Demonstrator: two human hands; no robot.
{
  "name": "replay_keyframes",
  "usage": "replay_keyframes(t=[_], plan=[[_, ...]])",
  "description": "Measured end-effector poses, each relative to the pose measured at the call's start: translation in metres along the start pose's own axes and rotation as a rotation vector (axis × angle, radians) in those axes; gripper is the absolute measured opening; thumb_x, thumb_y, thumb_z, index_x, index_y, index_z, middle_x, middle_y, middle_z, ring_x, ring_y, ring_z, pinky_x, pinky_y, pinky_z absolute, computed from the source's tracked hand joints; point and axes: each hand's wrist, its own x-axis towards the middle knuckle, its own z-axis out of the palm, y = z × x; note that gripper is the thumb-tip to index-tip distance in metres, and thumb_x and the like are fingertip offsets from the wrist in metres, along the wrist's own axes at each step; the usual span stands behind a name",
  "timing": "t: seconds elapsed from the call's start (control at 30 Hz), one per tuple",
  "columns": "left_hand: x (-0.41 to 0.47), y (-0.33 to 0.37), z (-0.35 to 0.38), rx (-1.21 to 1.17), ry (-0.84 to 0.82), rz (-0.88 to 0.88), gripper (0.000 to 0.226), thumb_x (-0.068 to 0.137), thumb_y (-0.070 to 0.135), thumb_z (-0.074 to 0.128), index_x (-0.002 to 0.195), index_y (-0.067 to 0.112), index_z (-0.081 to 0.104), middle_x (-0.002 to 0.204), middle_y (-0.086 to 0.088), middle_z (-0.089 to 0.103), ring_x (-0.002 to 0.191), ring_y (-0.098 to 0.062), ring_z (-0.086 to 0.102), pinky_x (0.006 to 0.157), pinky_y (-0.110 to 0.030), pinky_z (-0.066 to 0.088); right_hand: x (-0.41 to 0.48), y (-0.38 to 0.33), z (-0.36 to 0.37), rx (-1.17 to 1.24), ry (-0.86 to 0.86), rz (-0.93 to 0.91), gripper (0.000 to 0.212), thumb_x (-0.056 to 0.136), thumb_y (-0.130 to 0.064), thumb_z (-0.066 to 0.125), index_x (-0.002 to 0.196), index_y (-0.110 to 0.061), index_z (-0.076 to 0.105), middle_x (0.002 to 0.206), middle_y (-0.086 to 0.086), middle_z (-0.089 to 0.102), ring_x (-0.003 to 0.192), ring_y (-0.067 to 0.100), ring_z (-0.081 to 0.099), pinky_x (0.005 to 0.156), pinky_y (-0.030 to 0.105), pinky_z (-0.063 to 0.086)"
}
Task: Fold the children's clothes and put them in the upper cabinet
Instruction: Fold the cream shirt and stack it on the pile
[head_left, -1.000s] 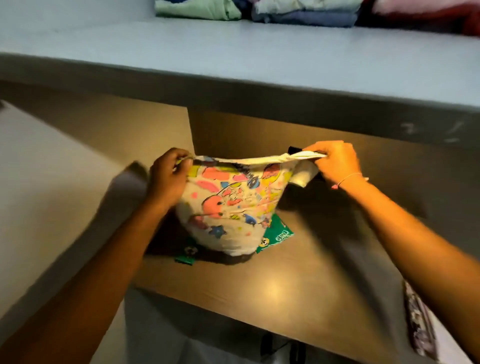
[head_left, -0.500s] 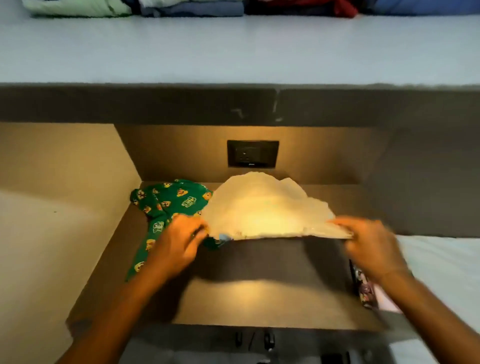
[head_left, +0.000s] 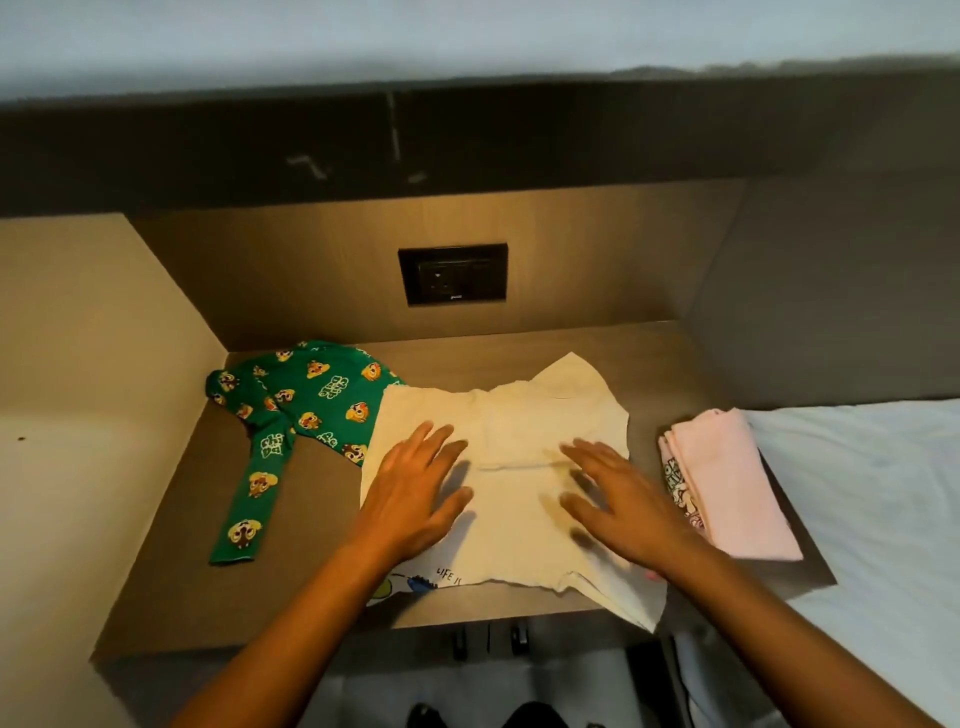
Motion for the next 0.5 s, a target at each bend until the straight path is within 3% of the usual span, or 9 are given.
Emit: replay_keyframes(t=[0.1, 0.2, 0.27, 0.33, 0.4, 0.5], plan=[[0.007, -0.012, 0.023, 0.110, -0.060, -0.053, 0.067, 0.096, 0.063, 0.017, 0.154, 0.029, 0.016, 0.162, 0.004, 0.002, 0.150, -0.021, -0.004, 0.120, -0.042, -0.002, 0.028, 0.018, 0.024, -0.283, 0.006, 0.027, 0.060, 0.099, -0.050, 0.028, 0.153, -0.029, 0.011, 0.162, -0.003, 0.005, 0.149, 0.020, 0.000, 0.119, 0.036, 0.003], [-0.006, -0.029, 0.030, 0.057, -0.044, -0.120, 0.064, 0.096, 0.065, 0.008, 0.153, 0.037, 0.004, 0.161, 0.010, -0.009, 0.147, -0.013, -0.017, 0.119, -0.040, -0.010, 0.030, 0.039, 0.034, -0.324, 0.057, 0.038, 0.057, 0.100, -0.050, 0.018, 0.153, -0.030, 0.008, 0.163, -0.004, 0.002, 0.149, 0.019, -0.003, 0.120, 0.035, -0.001], [-0.011, -0.034, 0.031, 0.040, -0.023, -0.111, 0.061, 0.097, 0.064, 0.010, 0.153, 0.038, 0.009, 0.162, 0.010, -0.002, 0.148, -0.012, -0.012, 0.120, -0.040, -0.007, 0.030, 0.043, 0.035, -0.289, 0.091, 0.026, 0.055, 0.101, -0.048, 0.021, 0.152, -0.029, 0.014, 0.162, -0.004, 0.009, 0.149, 0.019, 0.002, 0.119, 0.033, 0.000], [-0.011, -0.035, 0.026, 0.035, 0.037, -0.116, 0.057, 0.098, 0.060, 0.017, 0.148, 0.037, 0.028, 0.161, 0.007, 0.018, 0.149, -0.017, 0.008, 0.120, -0.043, 0.006, 0.033, 0.041, 0.033, -0.261, 0.130, 0.025, 0.050, 0.102, -0.044, 0.028, 0.149, -0.028, 0.028, 0.159, -0.003, 0.022, 0.148, 0.020, 0.014, 0.118, 0.033, 0.008], [-0.003, -0.034, 0.017, 0.047, 0.088, -0.111, 0.049, 0.095, 0.057, 0.027, 0.132, 0.035, 0.051, 0.148, 0.005, 0.043, 0.139, -0.020, 0.030, 0.111, -0.047, 0.025, 0.040, 0.037, 0.025, -0.272, 0.166, 0.028, 0.043, 0.100, -0.039, 0.039, 0.141, -0.028, 0.044, 0.153, -0.002, 0.038, 0.142, 0.022, 0.030, 0.116, 0.034, 0.021], [0.017, -0.024, 0.008, 0.084, 0.076, -0.033, 0.046, 0.087, 0.057, 0.040, 0.113, 0.032, 0.067, 0.128, 0.003, 0.059, 0.121, -0.022, 0.046, 0.094, -0.044, 0.034, 0.048, 0.030, 0.012, -0.276, 0.151, 0.046, 0.037, 0.095, -0.041, 0.051, 0.130, -0.032, 0.057, 0.143, -0.004, 0.050, 0.132, 0.019, 0.041, 0.109, 0.036, 0.035]])
